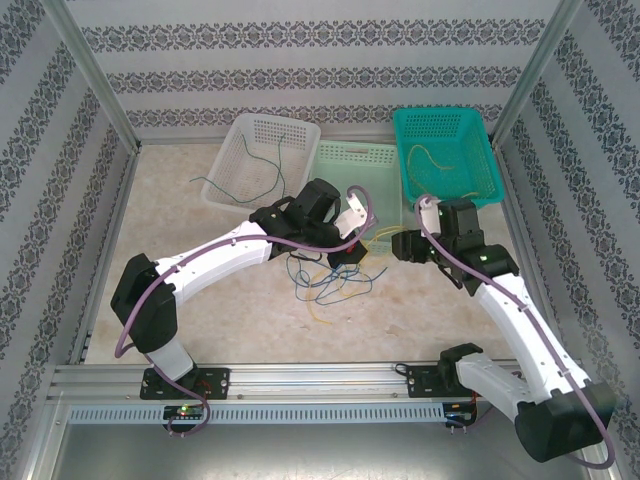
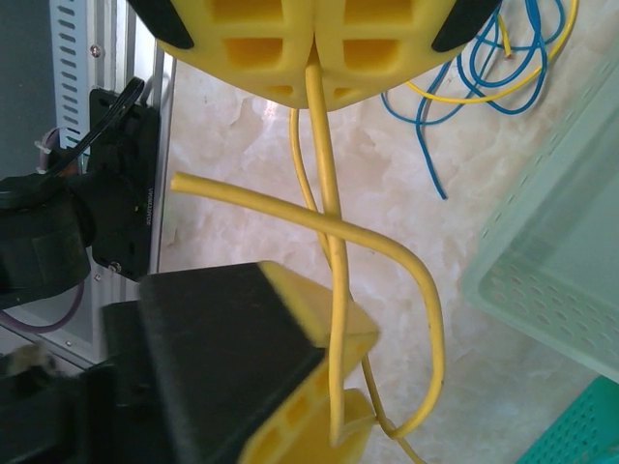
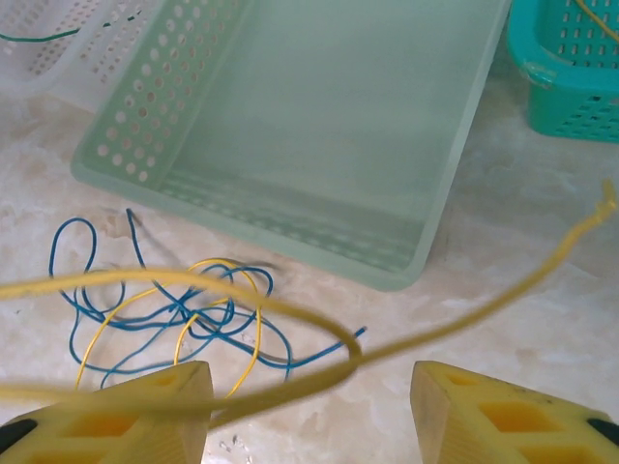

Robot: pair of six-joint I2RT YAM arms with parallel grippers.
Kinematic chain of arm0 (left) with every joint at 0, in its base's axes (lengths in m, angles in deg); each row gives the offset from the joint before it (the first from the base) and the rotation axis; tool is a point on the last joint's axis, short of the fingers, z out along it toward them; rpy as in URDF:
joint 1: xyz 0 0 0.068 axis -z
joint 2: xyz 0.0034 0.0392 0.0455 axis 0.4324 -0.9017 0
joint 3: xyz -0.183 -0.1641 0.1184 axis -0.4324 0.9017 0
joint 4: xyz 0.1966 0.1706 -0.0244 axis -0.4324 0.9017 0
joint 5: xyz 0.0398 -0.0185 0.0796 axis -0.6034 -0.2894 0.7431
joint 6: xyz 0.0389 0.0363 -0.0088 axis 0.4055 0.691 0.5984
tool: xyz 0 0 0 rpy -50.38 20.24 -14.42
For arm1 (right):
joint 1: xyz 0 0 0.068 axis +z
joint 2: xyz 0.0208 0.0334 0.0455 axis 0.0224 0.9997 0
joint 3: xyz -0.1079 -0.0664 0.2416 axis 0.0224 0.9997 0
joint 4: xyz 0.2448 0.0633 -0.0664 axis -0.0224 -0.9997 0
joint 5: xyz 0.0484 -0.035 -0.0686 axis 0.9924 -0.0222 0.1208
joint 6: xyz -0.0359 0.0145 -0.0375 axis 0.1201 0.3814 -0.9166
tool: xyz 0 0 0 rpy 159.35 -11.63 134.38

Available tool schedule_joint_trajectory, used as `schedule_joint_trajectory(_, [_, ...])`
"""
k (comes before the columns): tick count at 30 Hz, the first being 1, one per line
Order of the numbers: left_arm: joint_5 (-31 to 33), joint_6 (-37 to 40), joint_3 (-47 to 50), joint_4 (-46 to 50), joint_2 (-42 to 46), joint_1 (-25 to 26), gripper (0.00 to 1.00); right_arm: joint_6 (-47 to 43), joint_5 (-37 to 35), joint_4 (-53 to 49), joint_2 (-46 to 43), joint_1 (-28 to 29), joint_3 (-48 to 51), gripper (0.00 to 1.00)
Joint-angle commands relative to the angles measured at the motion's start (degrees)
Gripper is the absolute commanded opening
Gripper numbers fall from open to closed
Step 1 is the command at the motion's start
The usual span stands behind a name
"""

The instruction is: Untangle the cables

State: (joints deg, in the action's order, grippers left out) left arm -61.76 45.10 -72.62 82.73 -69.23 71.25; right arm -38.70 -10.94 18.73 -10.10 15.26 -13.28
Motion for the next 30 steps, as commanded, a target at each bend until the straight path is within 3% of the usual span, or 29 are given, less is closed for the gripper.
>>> schedule_joint_trajectory(1, [-1.83, 1.19, -0.2, -2.06, 1.77, -0.54, 0.0, 2.27, 0.35, 3.07, 3.0, -0.54, -1.28, 0.53])
schedule_joint_trajectory(4, [-1.28, 0.05, 1.28, -4.12, 2.84, -0.54, 0.0, 3.34, -0.09, 4.0, 5.56, -0.66, -1.46, 0.47])
schedule_joint_trajectory(9, [1.24, -4.29, 5.19, -11.53, 5.09, -0.8, 0.0, 8.89, -1.33, 8.93, 3.74, -2.94, 1.53, 0.21])
schedule_joint_trajectory(13, [8.74, -9.64, 9.56, -19.44, 7.42, -1.29, 0.0, 17.34, 2.37, 14.06, 0.06, -7.03, 5.14, 0.08])
schedule_joint_trajectory(17, [16.72, -16.03, 15.16, -32.13, 10.47, -1.5, 0.0, 27.71, 7.84, 19.16, -0.05, -7.65, 8.63, 0.03])
schedule_joint_trajectory(21, [20.8, -21.51, 18.17, -42.95, 11.28, -1.51, 0.0, 40.38, 9.96, 27.92, 0.52, -7.48, 14.87, 0.0])
schedule_joint_trajectory(24, [25.42, -25.18, 21.05, -50.68, 11.8, -1.5, 0.0, 48.83, 9.63, 35.28, -0.65, -7.52, 19.98, 0.0])
schedule_joint_trajectory(30, [33.59, -30.89, 24.93, -60.21, 11.87, -1.5, 0.0, 64.16, 4.76, 40.58, -6.39, -7.56, 26.4, 0.0])
